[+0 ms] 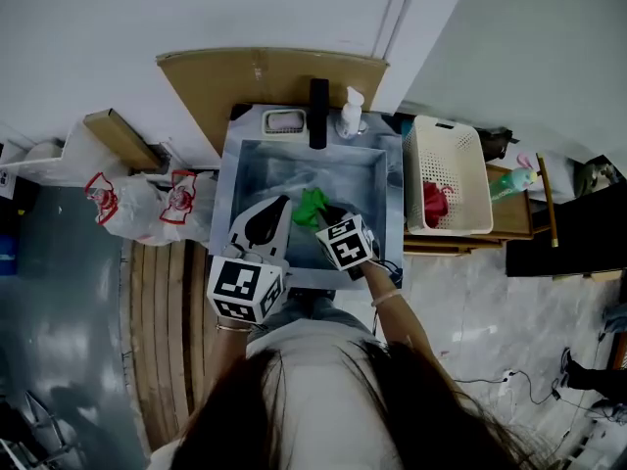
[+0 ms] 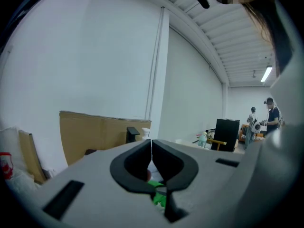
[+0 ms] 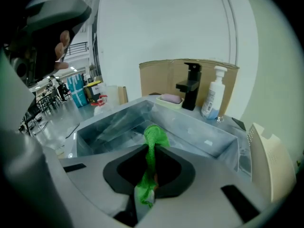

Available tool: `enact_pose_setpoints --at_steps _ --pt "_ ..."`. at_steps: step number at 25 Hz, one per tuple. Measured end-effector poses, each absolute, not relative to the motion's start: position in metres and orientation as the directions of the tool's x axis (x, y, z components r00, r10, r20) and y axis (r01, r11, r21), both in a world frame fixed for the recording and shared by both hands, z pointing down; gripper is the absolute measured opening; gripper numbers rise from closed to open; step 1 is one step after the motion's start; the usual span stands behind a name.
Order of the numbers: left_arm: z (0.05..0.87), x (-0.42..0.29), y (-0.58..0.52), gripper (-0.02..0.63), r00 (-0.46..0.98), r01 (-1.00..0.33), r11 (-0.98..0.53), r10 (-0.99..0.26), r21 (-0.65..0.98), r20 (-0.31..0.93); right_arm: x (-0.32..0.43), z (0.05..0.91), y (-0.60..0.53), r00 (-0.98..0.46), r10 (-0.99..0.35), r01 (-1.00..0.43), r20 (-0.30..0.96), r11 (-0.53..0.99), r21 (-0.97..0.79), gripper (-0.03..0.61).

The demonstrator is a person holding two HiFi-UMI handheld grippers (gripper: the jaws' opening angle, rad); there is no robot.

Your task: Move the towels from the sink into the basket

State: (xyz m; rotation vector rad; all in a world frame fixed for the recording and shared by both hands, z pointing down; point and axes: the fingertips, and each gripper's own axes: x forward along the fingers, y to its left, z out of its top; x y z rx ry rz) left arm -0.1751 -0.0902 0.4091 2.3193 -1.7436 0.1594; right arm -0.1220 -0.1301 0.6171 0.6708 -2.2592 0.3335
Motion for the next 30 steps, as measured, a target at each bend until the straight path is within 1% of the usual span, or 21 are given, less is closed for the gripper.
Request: enact_pose_setpoints --at_steps 3,10,15,18,24,30 --pt "0.41 -0.176 -0.092 0.011 0.285 -0.958 -0.269 -0.93 0.098 0.232 -0.123 0.605 -0.131 -0.607 -0.389 -0.568 0.693 0.822 -0.037 0.052" --pt "0.407 -0.169 -0.098 0.011 0.328 -0.944 -0.312 -0.92 0.106 0.215 -0.117 0.57 -0.135 -0.631 -0.46 -0.611 0.625 0.791 -0.035 0.052" --pt "0.4 -0.162 -0.101 0.011 0.372 -0.928 -0.357 -0.907 0.105 0.198 -0.111 0.535 -0.14 -0.653 -0.52 -0.662 0.551 0.745 -0.083 0.054" --pt "0.397 -0.157 -0.101 0.011 0.399 -0.917 -0.386 -0.897 0.102 0.19 -0.105 0.523 -0.137 -0.649 -0.548 -0.688 0.529 0.718 -0.1 0.054" --pt "0.394 -0.152 -0.104 0.011 0.444 -0.896 -0.433 -0.877 0.102 0.182 -0.096 0.494 -0.137 -0.623 -0.624 -0.728 0.471 0.684 -0.057 0.054" --pt "0.395 -0.152 -0.104 0.011 0.481 -0.877 -0.468 -0.859 0.11 0.175 -0.086 0.474 -0.132 -0.595 -0.676 -0.769 0.435 0.636 -0.064 0.054"
